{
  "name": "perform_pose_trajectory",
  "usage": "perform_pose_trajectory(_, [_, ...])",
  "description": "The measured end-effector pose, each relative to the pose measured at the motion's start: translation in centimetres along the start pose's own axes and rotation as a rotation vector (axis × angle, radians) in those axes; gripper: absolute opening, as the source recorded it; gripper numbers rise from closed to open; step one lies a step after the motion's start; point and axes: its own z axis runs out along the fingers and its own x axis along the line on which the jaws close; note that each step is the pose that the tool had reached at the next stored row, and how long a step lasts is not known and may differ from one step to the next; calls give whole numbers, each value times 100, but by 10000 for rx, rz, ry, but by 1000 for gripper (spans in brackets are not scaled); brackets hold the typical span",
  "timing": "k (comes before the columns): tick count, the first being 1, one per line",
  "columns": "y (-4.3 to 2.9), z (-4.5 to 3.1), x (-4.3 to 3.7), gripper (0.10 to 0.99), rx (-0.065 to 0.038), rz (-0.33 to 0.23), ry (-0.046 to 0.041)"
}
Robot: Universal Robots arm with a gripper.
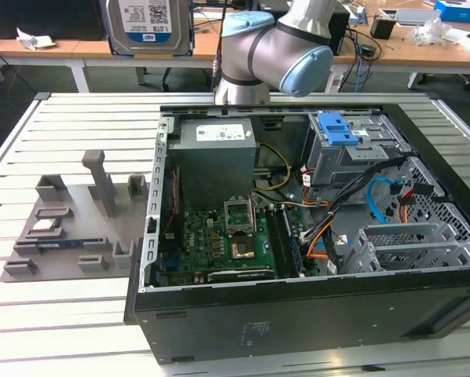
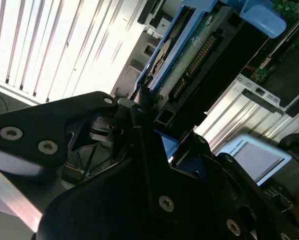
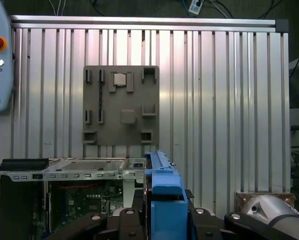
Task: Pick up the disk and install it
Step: 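Pick up the disk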
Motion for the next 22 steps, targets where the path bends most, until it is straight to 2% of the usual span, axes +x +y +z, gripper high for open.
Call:
perform_pose_trajectory(2, [-118,-6,1,369,-2,-1,0])
perform_pose_trajectory(7, [-315,-14,3,369,-3,-1,0])
perform_pose_trajectory(8, [-373,-17,4,369,-3,-3,0])
perform_pose_trajectory(22, [-894,-28,7,369,-14,-2,0])
